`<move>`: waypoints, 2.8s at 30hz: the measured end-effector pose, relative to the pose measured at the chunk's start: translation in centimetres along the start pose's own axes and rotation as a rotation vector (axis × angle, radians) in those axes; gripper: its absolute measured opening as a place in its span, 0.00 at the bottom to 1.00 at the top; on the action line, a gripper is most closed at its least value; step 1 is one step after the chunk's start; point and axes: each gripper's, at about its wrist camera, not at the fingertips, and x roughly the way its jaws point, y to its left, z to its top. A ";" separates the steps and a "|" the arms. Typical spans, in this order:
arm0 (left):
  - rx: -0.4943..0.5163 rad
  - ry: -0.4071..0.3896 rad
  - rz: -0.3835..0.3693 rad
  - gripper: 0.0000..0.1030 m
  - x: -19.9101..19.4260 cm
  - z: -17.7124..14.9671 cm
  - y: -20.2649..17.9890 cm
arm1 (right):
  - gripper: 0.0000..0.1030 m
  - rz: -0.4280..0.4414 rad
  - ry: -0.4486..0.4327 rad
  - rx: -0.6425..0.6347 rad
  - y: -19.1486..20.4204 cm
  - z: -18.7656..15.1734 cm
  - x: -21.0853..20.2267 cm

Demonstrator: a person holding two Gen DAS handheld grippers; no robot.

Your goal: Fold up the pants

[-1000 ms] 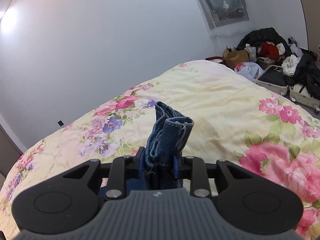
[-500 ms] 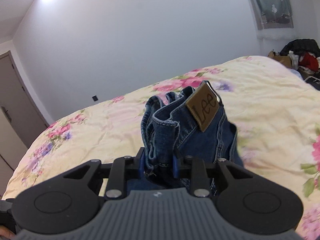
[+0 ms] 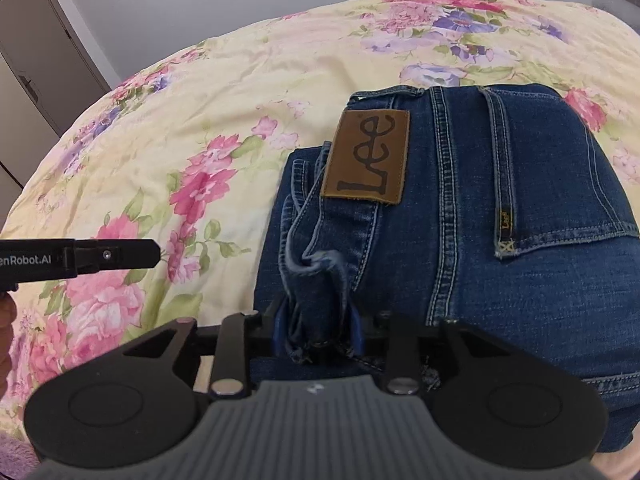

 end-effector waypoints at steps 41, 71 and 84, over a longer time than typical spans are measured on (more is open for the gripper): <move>-0.070 0.015 -0.187 0.50 7.5 7.6 -3.2 | 0.04 -0.116 -0.020 -0.175 -8.2 7.1 -2.9; 0.008 -0.044 -0.094 0.09 8.8 7.2 -5.2 | 0.08 -0.080 -0.137 -0.034 -15.0 8.5 -6.5; 0.052 0.026 -0.095 0.16 13.3 6.2 -2.1 | 0.04 -0.126 -0.010 -0.053 -15.3 10.2 1.4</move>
